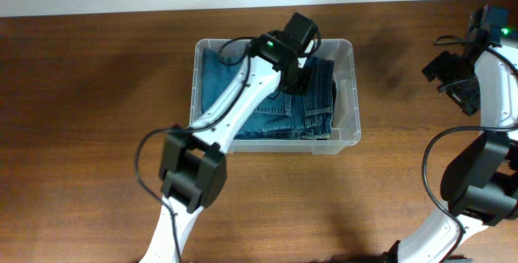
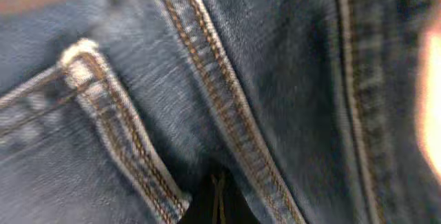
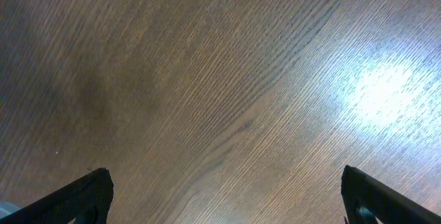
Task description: Pack container
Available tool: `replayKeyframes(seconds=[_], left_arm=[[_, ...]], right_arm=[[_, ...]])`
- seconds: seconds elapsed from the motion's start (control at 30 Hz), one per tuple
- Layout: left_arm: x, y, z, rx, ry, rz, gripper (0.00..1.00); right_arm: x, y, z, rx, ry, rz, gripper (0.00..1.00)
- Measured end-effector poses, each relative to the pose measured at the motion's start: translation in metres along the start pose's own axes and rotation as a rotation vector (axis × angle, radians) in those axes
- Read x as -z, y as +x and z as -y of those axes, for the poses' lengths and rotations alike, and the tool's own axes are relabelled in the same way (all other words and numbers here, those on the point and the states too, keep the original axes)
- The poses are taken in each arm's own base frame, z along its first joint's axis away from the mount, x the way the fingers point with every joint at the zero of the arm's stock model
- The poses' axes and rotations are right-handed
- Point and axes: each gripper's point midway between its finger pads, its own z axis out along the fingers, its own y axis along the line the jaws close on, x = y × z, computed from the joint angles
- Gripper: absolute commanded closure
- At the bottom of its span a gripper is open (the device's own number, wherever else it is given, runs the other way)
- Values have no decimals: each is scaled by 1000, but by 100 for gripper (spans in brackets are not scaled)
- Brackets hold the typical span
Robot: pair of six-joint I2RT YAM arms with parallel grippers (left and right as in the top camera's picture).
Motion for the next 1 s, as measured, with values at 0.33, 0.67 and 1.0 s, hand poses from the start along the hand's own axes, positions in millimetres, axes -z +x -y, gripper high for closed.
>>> replayKeyframes(seconds=[0.33, 0.67, 1.0], left_arm=[[-5, -16, 5, -22, 14, 55, 72], [69, -57, -2, -58, -21, 196, 1], [212, -44, -73, 21, -114, 289, 1]], right_arm=[[0, 0, 0, 0, 0, 0, 2], [0, 0, 0, 0, 0, -1, 2], [0, 0, 0, 0, 0, 0, 1]])
